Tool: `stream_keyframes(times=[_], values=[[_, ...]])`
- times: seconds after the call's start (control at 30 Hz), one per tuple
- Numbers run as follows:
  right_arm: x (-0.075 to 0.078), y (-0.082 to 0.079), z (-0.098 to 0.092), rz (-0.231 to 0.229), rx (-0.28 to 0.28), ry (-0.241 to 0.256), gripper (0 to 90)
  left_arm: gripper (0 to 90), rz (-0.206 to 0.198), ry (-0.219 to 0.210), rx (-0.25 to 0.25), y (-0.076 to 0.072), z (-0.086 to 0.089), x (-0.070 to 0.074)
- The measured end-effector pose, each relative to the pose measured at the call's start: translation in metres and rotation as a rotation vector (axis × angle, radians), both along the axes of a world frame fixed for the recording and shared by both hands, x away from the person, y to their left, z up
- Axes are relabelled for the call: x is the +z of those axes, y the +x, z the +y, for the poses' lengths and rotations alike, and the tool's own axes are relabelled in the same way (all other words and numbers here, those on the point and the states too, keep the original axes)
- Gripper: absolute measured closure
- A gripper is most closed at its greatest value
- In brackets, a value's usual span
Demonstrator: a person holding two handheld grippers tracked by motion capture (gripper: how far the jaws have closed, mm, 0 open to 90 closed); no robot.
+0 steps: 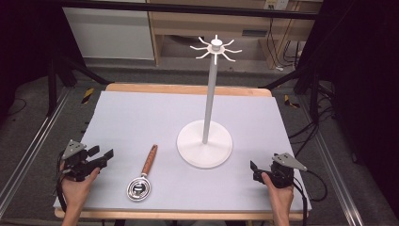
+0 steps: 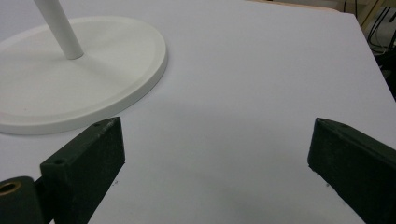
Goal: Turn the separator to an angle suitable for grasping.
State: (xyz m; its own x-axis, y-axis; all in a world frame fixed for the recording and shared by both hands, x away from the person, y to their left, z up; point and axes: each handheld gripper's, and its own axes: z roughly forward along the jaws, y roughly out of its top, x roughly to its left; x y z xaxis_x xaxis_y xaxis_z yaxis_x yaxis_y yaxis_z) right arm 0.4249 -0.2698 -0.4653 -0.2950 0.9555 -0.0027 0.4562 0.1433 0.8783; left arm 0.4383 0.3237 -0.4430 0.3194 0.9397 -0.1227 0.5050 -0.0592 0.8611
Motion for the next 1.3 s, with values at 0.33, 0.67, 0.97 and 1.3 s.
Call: stream_keyframes(times=[0.33,0.67,0.97,1.3], values=[[0.0,0.0,-0.001,0.021,-0.002,-0.018,5.2,41.2,0.005,0.019,-0.035,-0.006,-0.019,0.013],[-0.001,0.001,-0.002,0.038,-0.007,-0.04,5.3,43.7,0.016,0.073,-0.102,-0.008,-0.044,0.024],[-0.001,0.001,-0.001,0.047,-0.007,-0.046,5.5,47.0,0.047,0.123,-0.164,-0.006,-0.065,0.022],[-0.002,0.002,0.001,0.052,-0.003,-0.051,6.1,51.1,0.1,0.153,-0.228,0.001,-0.091,0.02]])
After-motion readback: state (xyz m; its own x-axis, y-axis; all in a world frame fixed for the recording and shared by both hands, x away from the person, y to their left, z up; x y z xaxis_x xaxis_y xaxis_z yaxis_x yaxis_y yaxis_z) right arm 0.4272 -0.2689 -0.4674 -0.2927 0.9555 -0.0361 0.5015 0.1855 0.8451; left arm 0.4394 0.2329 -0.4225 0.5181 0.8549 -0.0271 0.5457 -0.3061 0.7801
